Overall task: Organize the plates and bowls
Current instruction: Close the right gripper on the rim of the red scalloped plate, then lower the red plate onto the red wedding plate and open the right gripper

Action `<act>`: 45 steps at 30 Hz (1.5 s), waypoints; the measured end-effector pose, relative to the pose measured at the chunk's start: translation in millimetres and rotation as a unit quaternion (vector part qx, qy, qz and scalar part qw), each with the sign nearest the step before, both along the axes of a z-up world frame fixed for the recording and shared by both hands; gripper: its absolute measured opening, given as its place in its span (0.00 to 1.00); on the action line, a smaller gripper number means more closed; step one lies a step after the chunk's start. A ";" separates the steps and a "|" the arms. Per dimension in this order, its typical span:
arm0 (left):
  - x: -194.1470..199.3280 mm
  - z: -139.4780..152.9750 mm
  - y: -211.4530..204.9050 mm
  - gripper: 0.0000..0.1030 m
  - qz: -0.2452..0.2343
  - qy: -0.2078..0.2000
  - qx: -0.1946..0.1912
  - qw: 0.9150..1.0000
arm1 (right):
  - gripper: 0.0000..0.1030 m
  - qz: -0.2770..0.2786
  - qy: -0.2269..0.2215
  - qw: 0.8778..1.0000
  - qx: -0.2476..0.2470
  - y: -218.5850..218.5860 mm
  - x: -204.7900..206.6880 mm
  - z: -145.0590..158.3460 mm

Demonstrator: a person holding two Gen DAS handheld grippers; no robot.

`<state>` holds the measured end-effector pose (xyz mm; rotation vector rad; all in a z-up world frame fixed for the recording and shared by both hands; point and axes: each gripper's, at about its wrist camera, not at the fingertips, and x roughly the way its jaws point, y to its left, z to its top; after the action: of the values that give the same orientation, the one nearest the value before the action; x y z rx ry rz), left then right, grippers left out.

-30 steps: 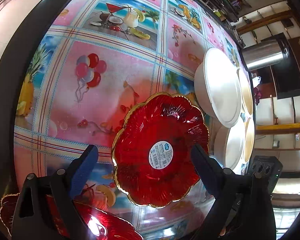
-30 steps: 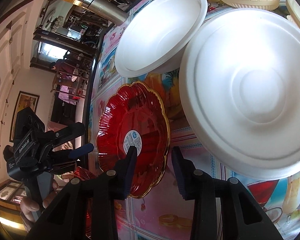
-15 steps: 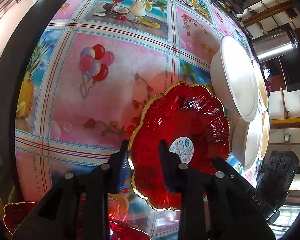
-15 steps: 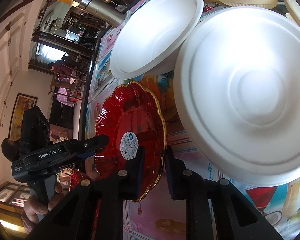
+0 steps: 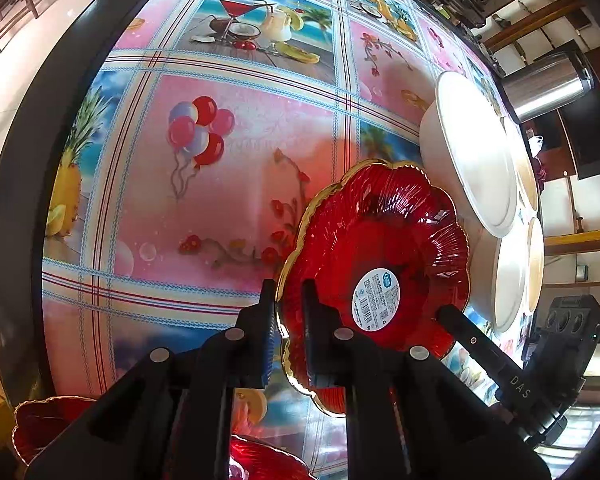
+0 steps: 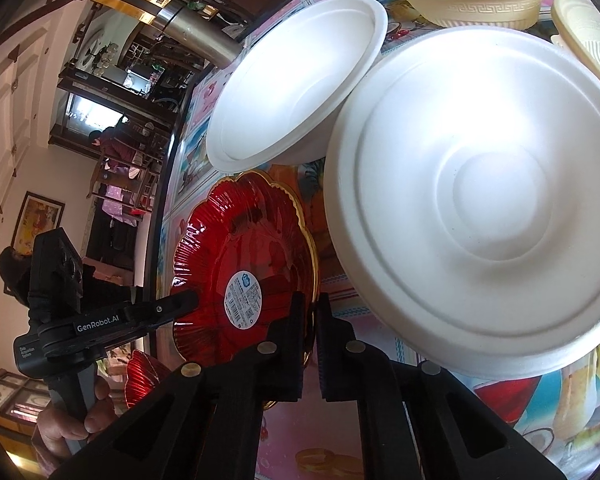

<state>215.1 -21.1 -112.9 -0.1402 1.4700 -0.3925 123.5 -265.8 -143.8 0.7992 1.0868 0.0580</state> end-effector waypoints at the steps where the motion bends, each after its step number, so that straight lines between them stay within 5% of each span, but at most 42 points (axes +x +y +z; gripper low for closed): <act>1: -0.7 3.1 1.4 0.09 0.000 -0.004 0.000 1.000 | 0.05 -0.001 -0.002 1.000 0.000 0.2 -1.2 1.3; 12: -25.1 57.3 34.8 0.09 0.009 -0.047 -0.016 0.999 | 0.05 0.015 -0.041 0.999 0.003 21.0 -12.9 41.0; 20: -85.0 91.9 85.6 0.10 0.012 -0.074 0.022 0.997 | 0.05 0.068 -0.075 0.995 0.004 69.4 -44.1 78.7; 28: -138.7 72.3 138.3 0.12 0.033 -0.046 0.079 0.995 | 0.05 0.144 -0.051 0.988 -0.002 141.7 -63.5 65.3; 36: -150.4 32.1 154.2 0.15 0.031 0.003 0.099 0.995 | 0.07 0.184 -0.014 0.982 -0.043 188.9 -71.7 34.9; 45: -158.8 41.8 145.5 0.18 0.005 -0.029 0.141 0.990 | 0.12 0.202 -0.026 0.973 -0.108 206.7 -75.7 38.2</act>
<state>56.3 124.4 -71.0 0.0887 1.4506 -0.1764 47.9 -59.1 -105.6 0.3712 1.1710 0.2983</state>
